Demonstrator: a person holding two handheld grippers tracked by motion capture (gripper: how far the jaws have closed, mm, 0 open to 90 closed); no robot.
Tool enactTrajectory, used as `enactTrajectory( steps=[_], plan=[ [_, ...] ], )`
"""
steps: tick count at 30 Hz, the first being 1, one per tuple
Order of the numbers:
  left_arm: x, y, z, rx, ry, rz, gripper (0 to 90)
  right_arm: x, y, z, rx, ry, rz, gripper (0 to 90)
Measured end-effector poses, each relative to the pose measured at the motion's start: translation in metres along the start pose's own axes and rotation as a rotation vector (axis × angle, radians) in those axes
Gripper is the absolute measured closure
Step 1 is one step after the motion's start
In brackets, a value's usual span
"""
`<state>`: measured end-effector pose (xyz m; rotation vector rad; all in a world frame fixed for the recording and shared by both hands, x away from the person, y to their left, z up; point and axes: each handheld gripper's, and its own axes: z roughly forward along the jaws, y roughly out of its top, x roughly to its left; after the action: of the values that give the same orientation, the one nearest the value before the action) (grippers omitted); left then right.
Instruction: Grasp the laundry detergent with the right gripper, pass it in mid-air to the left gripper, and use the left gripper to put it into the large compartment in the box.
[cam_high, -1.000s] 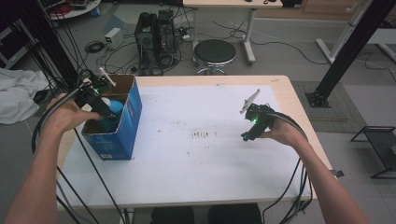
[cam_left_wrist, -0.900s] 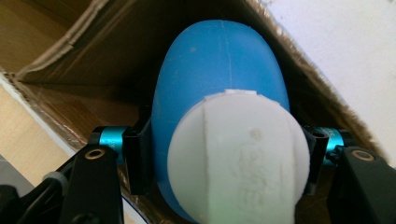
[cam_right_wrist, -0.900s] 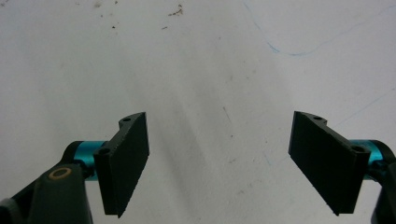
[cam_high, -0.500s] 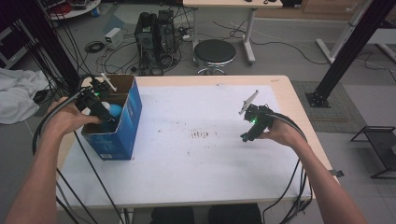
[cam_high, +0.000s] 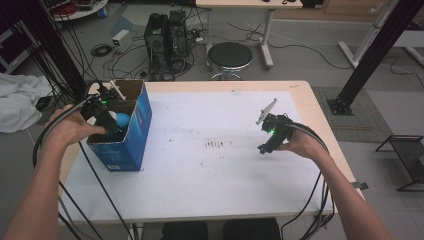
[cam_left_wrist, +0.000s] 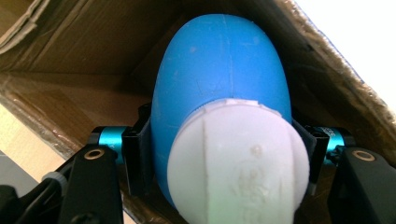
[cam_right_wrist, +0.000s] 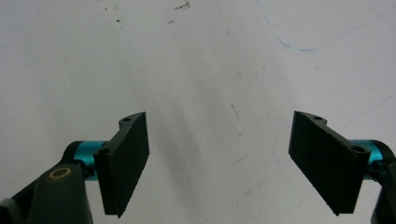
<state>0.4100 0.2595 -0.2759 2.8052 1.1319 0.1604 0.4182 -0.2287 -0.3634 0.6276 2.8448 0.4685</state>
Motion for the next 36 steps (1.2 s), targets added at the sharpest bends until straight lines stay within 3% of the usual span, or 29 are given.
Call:
enactTrajectory(
  steps=[1, 2, 3, 4, 7, 8, 9, 10, 11, 12, 13, 15, 16, 17, 18, 20, 21, 23, 24, 26, 27, 28, 30, 31, 33, 34, 35, 36],
  plan=[
    [-0.001, 0.0006, 0.0009, -0.009, 0.005, -0.009, 37.9, 0.0002, 0.0, 0.0002, 0.001, 0.0, 0.003, 19.6],
    [-0.0001, 0.001, -0.0001, 0.004, 0.005, 0.007, 37.8, -0.0011, 0.0, 0.0009, -0.005, -0.001, -0.01, 19.7],
    [-0.0025, 0.0015, 0.0016, -0.02, 0.007, -0.022, 37.8, 0.0, -0.0001, 0.0001, 0.009, -0.002, 0.012, 19.6],
    [-0.0013, 0.0021, 0.0004, 0.001, 0.01, 0.003, 37.8, -0.0008, -0.0001, 0.0008, 0.002, -0.002, 0.007, 19.6],
    [-0.002, 0.0034, 0.0007, 0.003, 0.01, 0.001, 37.7, -0.0013, -0.0003, 0.0011, 0.001, -0.001, 0.006, 19.6],
    [-0.0023, 0.0038, 0.0011, 0.002, 0.01, -0.009, 37.7, -0.0015, -0.0003, 0.0012, 0.002, -0.001, 0.004, 19.6],
    [-0.0047, 0.0041, 0.0028, -0.024, 0.005, -0.049, 37.6, -0.0018, -0.0003, 0.0013, 0.002, -0.002, 0.003, 19.6],
    [-0.0015, 0.0049, 0.0002, 0.018, 0.005, -0.002, 37.6, -0.0012, -0.0001, 0.0012, 0.006, -0.003, 0.011, 19.6],
    [-0.0042, 0.0048, 0.0026, -0.018, 0.01, -0.044, 37.6, -0.0011, 0.0, 0.0015, 0.002, -0.003, 0.008, 19.6],
    [-0.0043, 0.0049, 0.0026, -0.019, 0.009, -0.046, 37.6, -0.0012, 0.0002, 0.0017, 0.002, -0.002, 0.006, 19.6],
    [-0.0019, 0.0049, 0.0009, 0.012, 0.009, -0.011, 37.6, -0.001, 0.0003, 0.0017, 0.001, -0.003, 0.007, 19.6],
    [-0.003, 0.0043, 0.0021, -0.007, 0.008, -0.033, 37.5, -0.0011, 0.0002, 0.0018, 0.001, -0.002, 0.006, 19.6],
    [-0.0016, 0.0042, 0.001, 0.008, 0.008, -0.015, 37.5, -0.0009, 0.0002, 0.0017, 0.003, -0.003, 0.008, 19.6],
    [-0.0036, 0.0038, 0.0025, -0.02, 0.006, -0.049, 37.5, -0.0013, 0.0, 0.0017, 0.0, -0.001, 0.006, 19.6],
    [-0.0019, 0.0037, 0.0016, 0.002, 0.005, -0.029, 37.4, -0.001, 0.0, 0.0012, 0.004, -0.003, 0.012, 19.6],
    [-0.0033, 0.0037, 0.0025, -0.016, 0.006, -0.057, 37.4, -0.001, 0.0, 0.0016, 0.002, -0.003, 0.01, 19.6],
    [-0.0006, 0.0041, 0.0004, 0.018, 0.007, -0.018, 37.3, -0.0011, 0.0002, 0.0018, 0.0, -0.004, 0.007, 19.6],
    [-0.0008, 0.0044, 0.0006, 0.019, 0.013, -0.019, 37.2, -0.0007, 0.0002, 0.0016, 0.003, -0.003, 0.009, 19.6],
    [-0.0026, 0.0043, 0.0025, -0.002, 0.009, -0.048, 37.1, -0.0007, 0.0002, 0.0015, 0.004, -0.003, 0.009, 19.6],
    [-0.0014, 0.005, 0.0028, 0.022, 0.024, -0.031, 34.6, -0.001, 0.0, 0.0011, 0.004, -0.005, 0.009, 19.6],
    [-0.0036, 0.005, 0.0047, -0.003, 0.024, -0.068, 33.6, -0.0018, -0.0002, 0.0013, 0.0, -0.004, 0.001, 19.6],
    [-0.0019, 0.0054, 0.0034, 0.022, 0.027, -0.04, 33.5, -0.0009, -0.0003, 0.001, 0.003, -0.004, 0.015, 19.6],
    [-0.0036, 0.0057, 0.0043, -0.002, 0.018, -0.061, 33.5, -0.0012, -0.0008, 0.001, 0.0, -0.006, 0.013, 19.6],
    [-0.0014, 0.0064, 0.0022, 0.027, 0.015, -0.027, 33.5, -0.0012, -0.0011, 0.0007, 0.0, -0.004, 0.016, 19.6],
    [-0.0033, 0.0068, 0.0031, 0.015, 0.017, -0.047, 33.5, -0.0019, -0.0015, 0.0006, 0.002, -0.004, 0.012, 19.7],
    [-0.0028, 0.0072, 0.0024, 0.026, 0.02, -0.035, 33.4, -0.0015, -0.0018, 0.0005, 0.002, -0.004, 0.019, 19.6],
    [-0.0044, 0.0072, 0.0032, 0.005, 0.017, -0.055, 33.4, -0.0022, -0.0017, 0.0007, -0.003, -0.004, 0.009, 19.6],
    [-0.0036, 0.0073, 0.0019, 0.019, 0.013, -0.039, 33.4, -0.002, -0.0017, 0.0006, -0.002, -0.004, 0.012, 19.6]
  ],
)
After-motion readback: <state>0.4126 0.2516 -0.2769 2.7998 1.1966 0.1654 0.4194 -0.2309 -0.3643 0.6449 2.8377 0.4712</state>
